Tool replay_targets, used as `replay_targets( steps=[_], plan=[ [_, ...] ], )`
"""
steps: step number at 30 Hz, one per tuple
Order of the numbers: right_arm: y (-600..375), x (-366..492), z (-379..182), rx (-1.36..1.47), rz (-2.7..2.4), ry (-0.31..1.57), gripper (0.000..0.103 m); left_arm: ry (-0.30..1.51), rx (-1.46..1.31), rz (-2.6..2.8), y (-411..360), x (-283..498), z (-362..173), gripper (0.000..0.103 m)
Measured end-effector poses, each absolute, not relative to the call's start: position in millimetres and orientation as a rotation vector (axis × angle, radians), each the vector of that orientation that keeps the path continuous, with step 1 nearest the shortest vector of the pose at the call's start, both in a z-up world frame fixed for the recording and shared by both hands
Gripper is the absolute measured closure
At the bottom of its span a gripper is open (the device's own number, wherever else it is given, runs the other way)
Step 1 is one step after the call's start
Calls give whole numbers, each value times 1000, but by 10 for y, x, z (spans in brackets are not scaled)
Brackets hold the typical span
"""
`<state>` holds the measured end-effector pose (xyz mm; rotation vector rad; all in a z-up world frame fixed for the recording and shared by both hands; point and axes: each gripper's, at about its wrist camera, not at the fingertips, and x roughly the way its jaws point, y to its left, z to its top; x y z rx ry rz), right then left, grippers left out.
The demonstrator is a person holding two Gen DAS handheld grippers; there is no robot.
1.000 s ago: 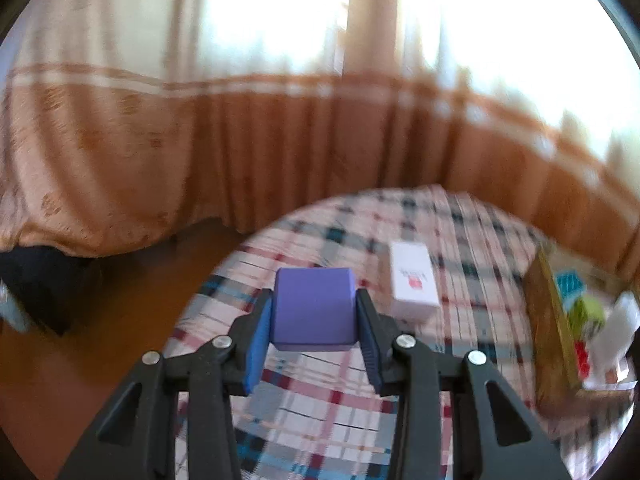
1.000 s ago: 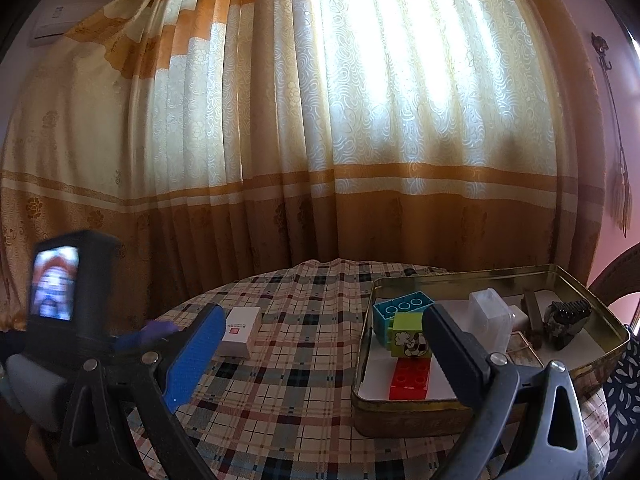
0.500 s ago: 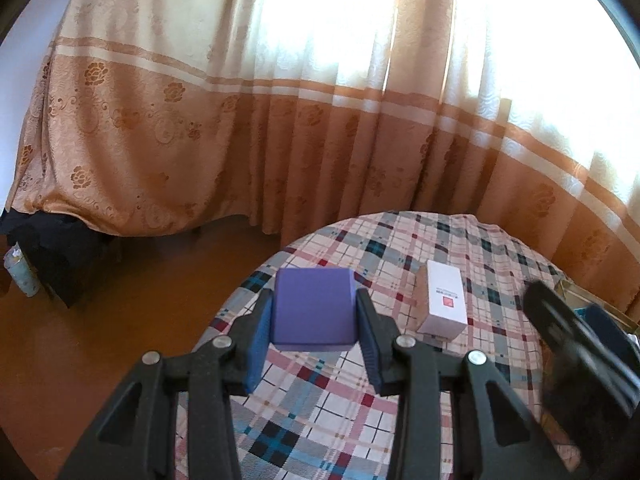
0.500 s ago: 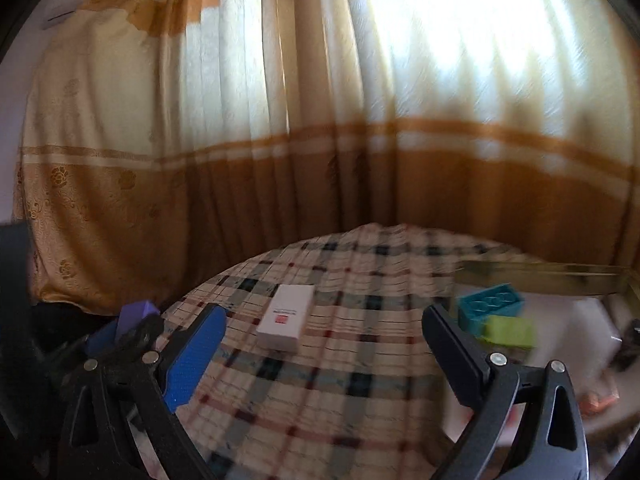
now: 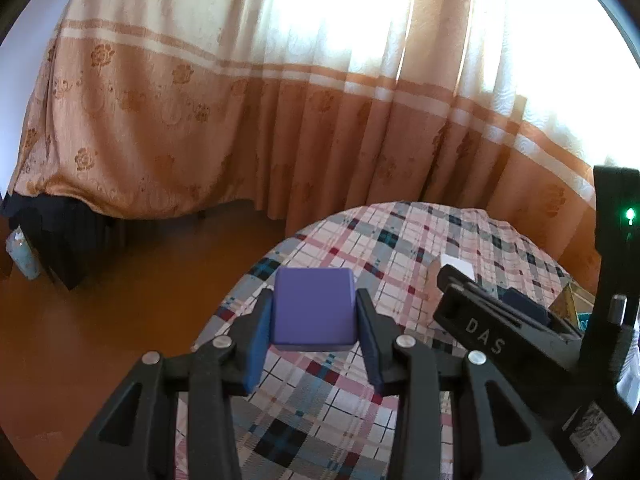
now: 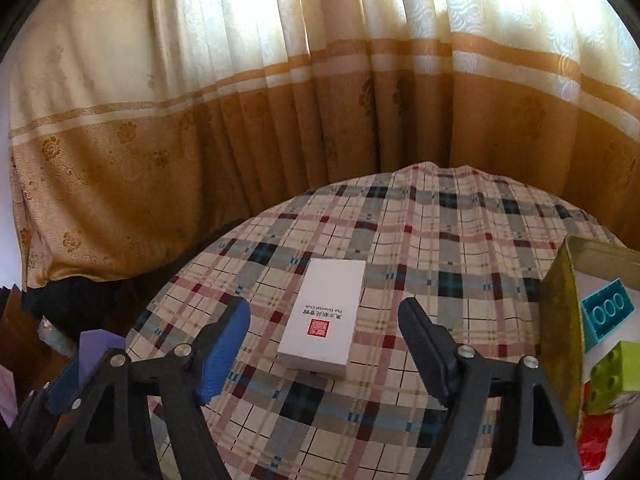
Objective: Organize rigid objects
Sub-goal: 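Grasp the white printed box with the right tool while the left tool holds the cube, then carry the white box with the right tool and cube with the left tool toward the tray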
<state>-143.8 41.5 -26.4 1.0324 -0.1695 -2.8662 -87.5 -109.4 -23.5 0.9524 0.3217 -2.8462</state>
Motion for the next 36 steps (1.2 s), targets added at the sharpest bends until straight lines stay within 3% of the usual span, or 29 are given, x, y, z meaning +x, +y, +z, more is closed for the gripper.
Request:
replay_targets(
  steps=[10, 14, 15, 26, 36],
  plan=[
    [295, -1639, -329, 1084, -2844, -128, 30, 344, 1000, -2826, -1117, -909, -279, 63],
    [241, -1719, -391, 1153, -2820, -89, 56, 347, 1011, -2818, -1123, -918, -287, 63],
    [241, -1735, -409, 1171, -2816, -90, 57, 346, 1015, -2816, -1121, -919, -289, 63],
    [176, -1651, -468, 1205, -2743, 33, 59, 392, 1084, -2784, -1181, -981, -362, 63],
    [304, -1286, -471, 1174, -2728, -65, 59, 425, 1174, -2739, -1223, -1049, -457, 63]
  ],
)
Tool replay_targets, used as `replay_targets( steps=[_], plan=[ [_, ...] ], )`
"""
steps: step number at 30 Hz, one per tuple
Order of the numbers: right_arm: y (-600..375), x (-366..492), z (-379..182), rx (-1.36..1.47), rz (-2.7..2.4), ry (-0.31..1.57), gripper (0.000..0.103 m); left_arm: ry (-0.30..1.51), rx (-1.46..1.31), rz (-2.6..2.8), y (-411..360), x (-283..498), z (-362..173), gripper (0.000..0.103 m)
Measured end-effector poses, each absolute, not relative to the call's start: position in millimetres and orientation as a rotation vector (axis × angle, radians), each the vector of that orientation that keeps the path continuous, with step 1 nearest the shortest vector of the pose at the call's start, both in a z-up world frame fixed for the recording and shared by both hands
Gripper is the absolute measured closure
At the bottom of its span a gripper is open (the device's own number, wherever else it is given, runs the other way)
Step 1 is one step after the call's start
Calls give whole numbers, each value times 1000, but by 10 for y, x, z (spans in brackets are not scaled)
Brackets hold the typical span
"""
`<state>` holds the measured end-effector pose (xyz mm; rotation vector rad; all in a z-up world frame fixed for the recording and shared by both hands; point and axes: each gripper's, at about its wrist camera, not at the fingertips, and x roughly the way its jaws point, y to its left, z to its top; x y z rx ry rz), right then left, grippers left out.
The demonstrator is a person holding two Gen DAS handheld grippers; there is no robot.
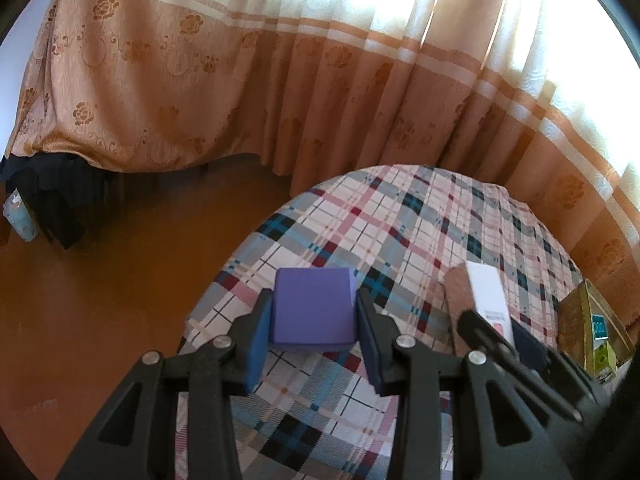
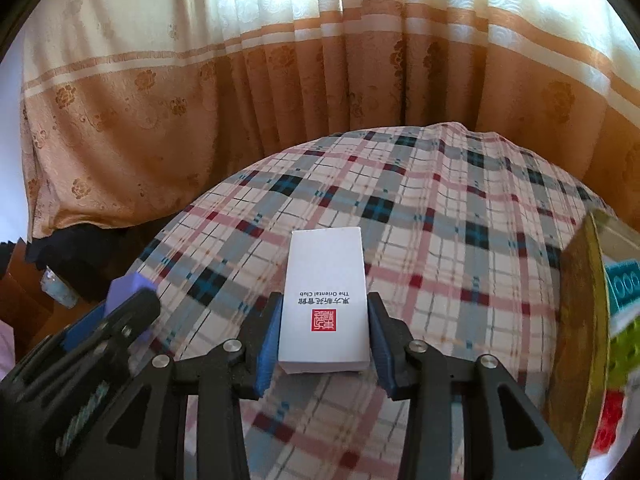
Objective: Organize rigid objects
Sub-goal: 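Carry the white box with the right tool and cube with the left tool toward the tray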
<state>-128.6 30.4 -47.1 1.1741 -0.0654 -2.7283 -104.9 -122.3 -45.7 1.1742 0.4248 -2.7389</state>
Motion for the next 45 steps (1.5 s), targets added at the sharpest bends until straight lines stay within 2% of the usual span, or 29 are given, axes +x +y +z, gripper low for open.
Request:
replay_targets(
  steps=[14, 23, 26, 33, 40, 45],
  plan=[
    [212, -989, -305, 1001, -2841, 54, 59, 391, 1190, -2728, -1208, -1058, -466, 63],
    [356, -718, -193, 849, -2857, -45, 60, 397, 1174, -2717, -1195, -1043, -458, 63],
    [423, -692, -210, 875, -2842, -100, 60, 385, 1159, -2716, -1187, -1020, -442, 63],
    [433, -656, -200, 859, -2850, -116, 60, 278, 1027, -2770, -1092, -888, -295, 63],
    [636, -611, -213, 870, -2882, -210, 60, 181, 975, -2801, -988, -855, -220, 63],
    [594, -543, -163, 833, -2894, -175, 60, 151, 955, -2810, -937, -831, -197, 63]
  ],
)
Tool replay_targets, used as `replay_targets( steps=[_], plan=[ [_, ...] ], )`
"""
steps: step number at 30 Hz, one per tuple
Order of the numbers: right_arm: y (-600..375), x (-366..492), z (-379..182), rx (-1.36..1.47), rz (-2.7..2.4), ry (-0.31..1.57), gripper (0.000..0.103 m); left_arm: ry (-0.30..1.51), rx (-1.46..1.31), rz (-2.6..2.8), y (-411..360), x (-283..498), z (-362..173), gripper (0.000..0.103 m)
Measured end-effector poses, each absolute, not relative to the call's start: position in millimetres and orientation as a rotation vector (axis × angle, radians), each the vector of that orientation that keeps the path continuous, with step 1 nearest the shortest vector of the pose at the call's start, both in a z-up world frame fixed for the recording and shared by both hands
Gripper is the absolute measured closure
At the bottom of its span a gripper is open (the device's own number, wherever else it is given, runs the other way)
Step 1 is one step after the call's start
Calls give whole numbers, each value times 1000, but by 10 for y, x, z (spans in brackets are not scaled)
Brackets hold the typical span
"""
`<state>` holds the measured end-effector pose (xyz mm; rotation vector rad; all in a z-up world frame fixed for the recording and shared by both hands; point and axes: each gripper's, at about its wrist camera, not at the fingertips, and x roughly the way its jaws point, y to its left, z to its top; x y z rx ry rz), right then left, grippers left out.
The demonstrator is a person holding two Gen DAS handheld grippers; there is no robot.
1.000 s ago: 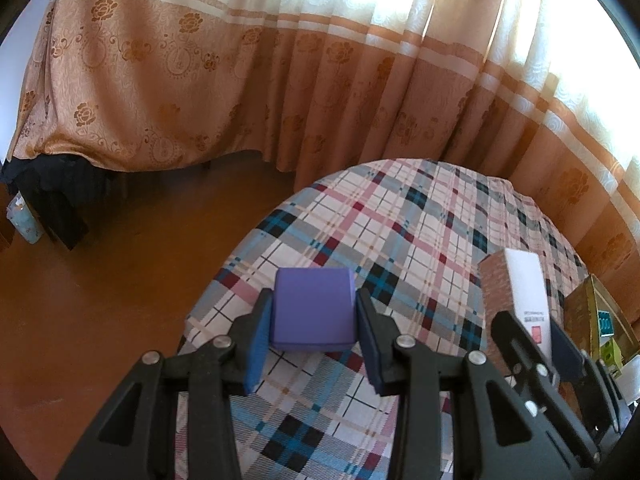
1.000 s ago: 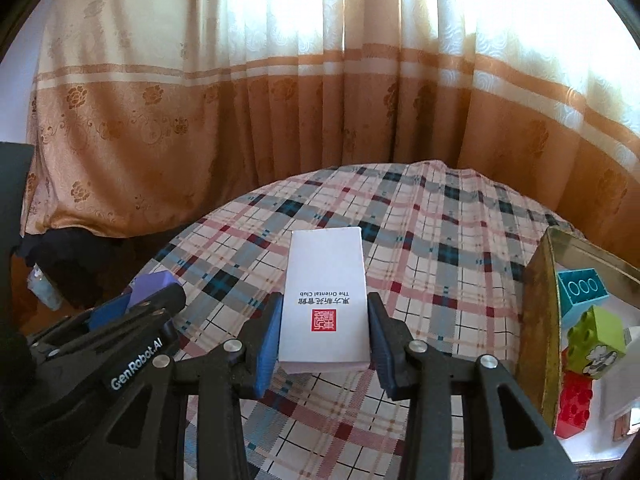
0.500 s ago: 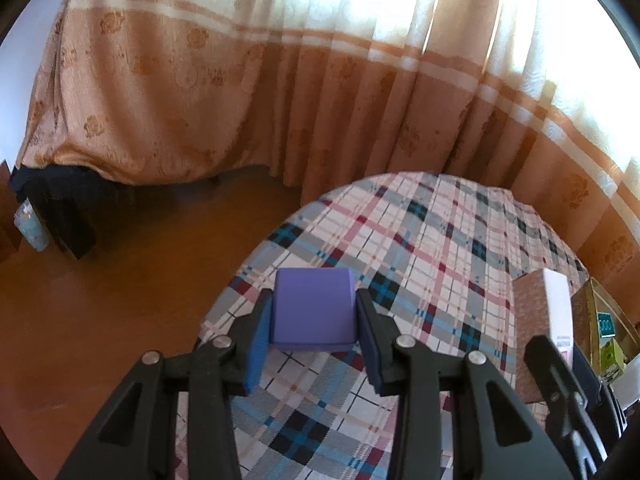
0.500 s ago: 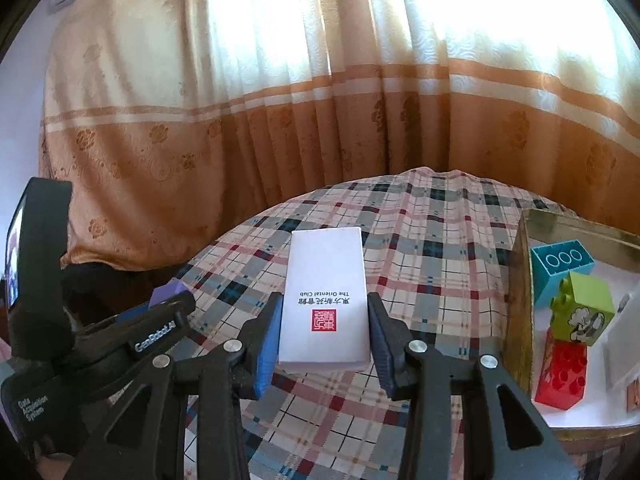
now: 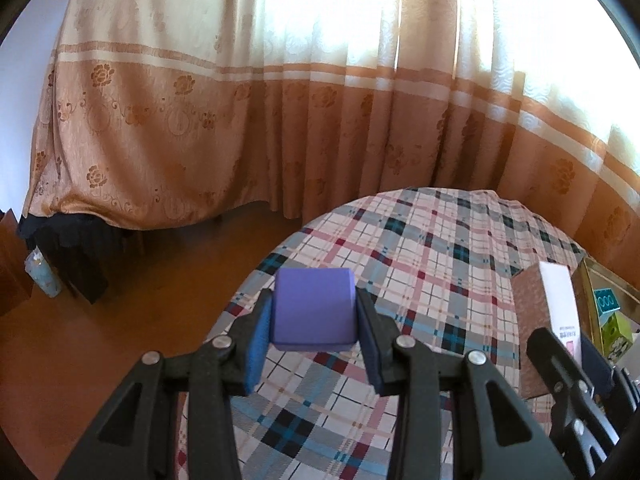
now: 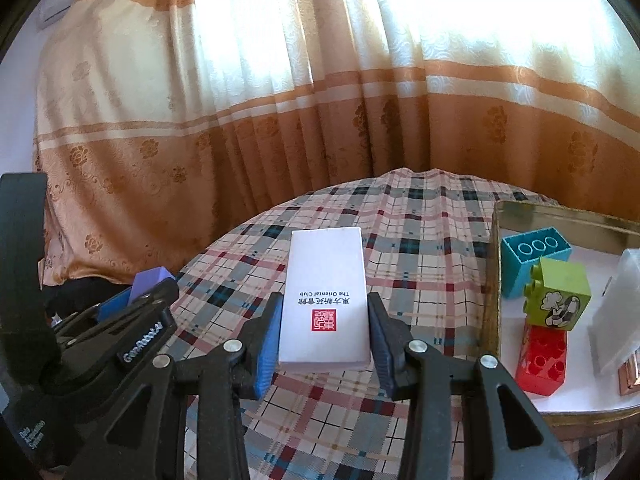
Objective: Organize rigid objects
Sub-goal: 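Carry the white box with the right tool and cube with the left tool toward the tray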
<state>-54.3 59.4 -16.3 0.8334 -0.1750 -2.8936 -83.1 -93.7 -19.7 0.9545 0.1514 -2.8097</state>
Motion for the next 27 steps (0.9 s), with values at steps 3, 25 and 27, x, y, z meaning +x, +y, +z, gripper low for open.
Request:
replay_targets(
  steps=[3, 25, 27],
  plan=[
    [553, -474, -124, 795, -2912, -137, 60, 123, 935, -2822, -898, -806, -179, 63],
    [549, -151, 10, 643, -3009, -34, 60, 144, 906, -2870, -850, -696, -145, 63],
    [552, -124, 17, 634, -3014, -20, 60, 161, 907, -2866, -856, -700, -149, 63]
  ],
)
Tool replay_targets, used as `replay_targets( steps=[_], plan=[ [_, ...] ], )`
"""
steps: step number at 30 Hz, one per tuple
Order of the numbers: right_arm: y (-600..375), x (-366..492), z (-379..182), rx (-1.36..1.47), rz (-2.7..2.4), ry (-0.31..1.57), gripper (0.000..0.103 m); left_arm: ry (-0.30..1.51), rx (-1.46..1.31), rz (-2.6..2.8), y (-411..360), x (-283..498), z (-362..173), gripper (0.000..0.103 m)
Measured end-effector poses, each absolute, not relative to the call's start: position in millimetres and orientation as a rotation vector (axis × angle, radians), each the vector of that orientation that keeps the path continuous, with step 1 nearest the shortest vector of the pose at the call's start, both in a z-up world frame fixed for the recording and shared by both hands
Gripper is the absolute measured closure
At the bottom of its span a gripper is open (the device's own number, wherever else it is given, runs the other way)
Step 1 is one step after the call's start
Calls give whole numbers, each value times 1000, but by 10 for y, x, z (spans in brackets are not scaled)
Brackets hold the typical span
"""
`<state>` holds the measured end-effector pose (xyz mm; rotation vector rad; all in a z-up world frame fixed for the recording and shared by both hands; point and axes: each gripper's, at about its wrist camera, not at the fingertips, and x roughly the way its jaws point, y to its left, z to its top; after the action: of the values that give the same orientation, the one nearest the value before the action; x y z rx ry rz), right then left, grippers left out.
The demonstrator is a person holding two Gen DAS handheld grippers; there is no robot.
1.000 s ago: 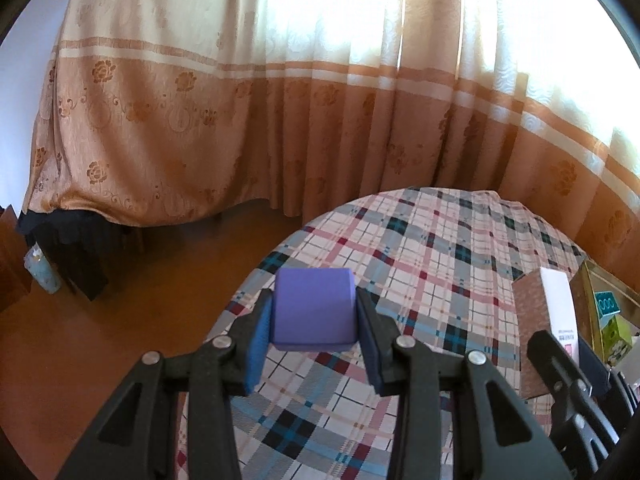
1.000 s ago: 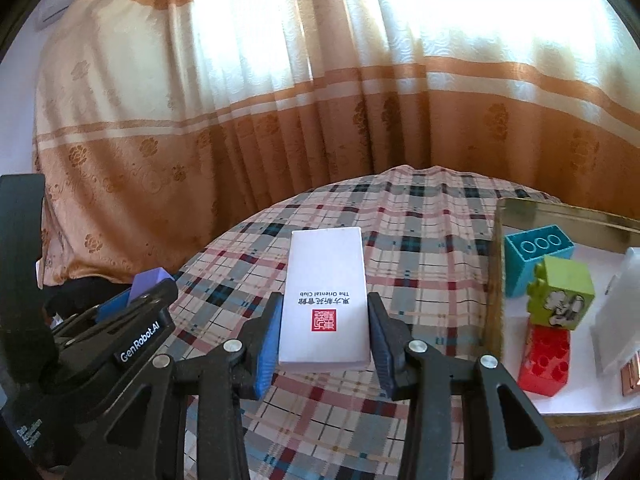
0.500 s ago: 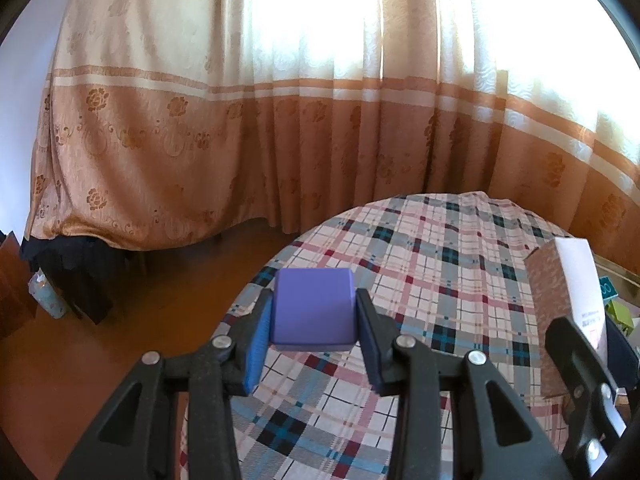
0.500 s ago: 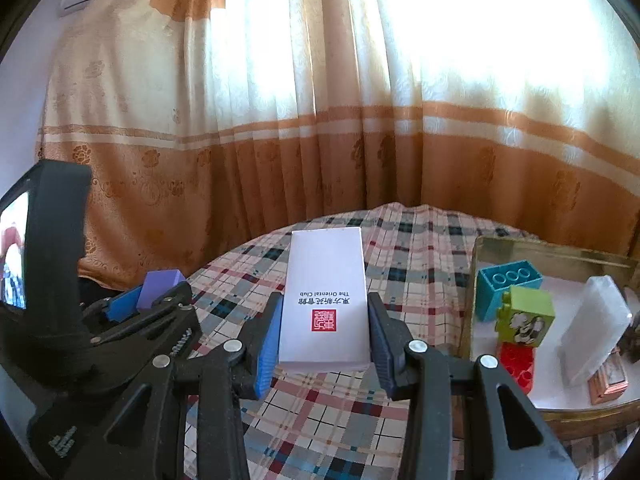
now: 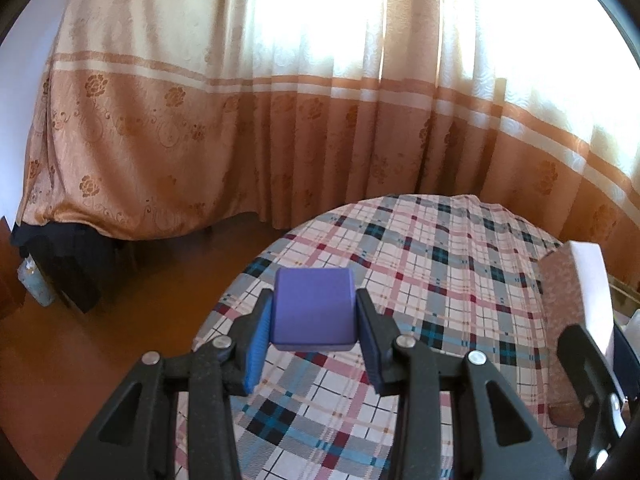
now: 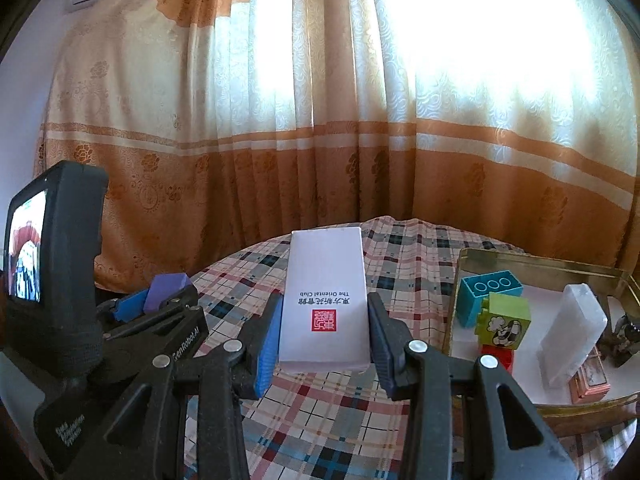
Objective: Organize rigid objects
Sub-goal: 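Carry the white box with the right tool and cube with the left tool toward the tray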
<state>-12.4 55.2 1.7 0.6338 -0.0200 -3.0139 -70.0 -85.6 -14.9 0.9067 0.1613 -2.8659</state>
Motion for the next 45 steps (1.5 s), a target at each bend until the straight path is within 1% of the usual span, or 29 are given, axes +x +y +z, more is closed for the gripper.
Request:
replay_targets(
  steps=[7, 17, 28, 34, 45],
  plan=[
    [577, -25, 50, 600, -3036, 12, 60, 163, 879, -2873, -830, -664, -145, 63],
    [715, 96, 76, 573, -3069, -23, 60, 183, 888, -2880, -834, -606, -138, 63],
    [783, 220, 82, 554, -3088, -6, 60, 81, 873, -2936, -576, -501, -113, 63],
    [976, 295, 68, 574, -3123, -60, 60, 81, 872, -2929, -576, -506, -113, 63],
    [1051, 385, 76, 552, -3151, -56, 60, 54, 854, -2949, -472, -448, -91, 63]
  ],
)
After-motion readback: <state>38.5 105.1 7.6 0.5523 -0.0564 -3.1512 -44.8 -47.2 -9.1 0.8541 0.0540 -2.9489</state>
